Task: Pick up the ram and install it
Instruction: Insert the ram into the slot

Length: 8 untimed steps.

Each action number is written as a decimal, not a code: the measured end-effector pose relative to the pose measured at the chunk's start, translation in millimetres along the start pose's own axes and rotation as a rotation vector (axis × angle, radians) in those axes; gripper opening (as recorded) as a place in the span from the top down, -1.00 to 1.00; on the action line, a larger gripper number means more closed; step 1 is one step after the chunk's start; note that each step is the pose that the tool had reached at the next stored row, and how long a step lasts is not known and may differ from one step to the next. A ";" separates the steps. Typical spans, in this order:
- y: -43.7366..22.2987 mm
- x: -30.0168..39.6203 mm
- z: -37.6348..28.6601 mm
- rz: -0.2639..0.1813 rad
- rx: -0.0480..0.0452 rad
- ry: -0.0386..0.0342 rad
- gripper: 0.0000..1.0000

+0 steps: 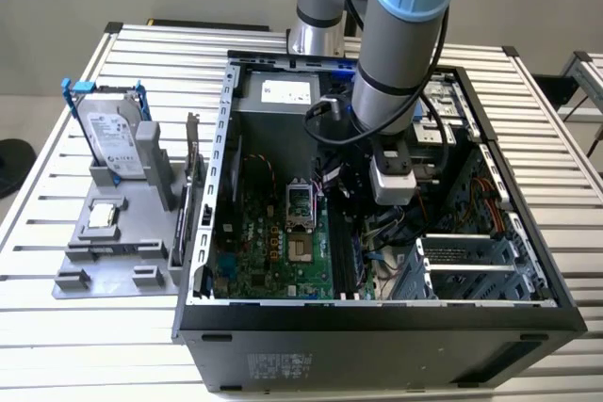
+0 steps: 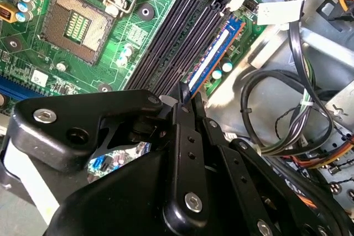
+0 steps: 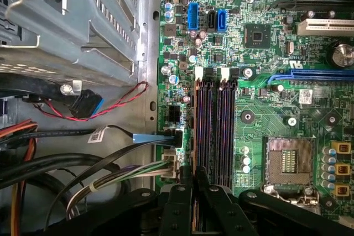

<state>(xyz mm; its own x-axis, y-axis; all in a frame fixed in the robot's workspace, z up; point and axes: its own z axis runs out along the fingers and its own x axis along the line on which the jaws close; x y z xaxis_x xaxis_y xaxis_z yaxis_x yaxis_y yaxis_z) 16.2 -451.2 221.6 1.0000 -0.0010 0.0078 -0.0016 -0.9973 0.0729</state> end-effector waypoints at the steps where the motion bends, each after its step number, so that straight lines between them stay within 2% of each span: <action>1: 0.0 -0.1 0.1 0.000 -0.0001 0.0000 1.00; 8: 0.2 -1.9 0.8 -0.001 0.0001 0.0001 1.00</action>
<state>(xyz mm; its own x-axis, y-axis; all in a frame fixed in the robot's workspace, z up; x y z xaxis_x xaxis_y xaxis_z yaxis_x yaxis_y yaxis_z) 14.3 -451.4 220.7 1.0000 -0.0003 0.0078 -0.0009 -0.9973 0.0728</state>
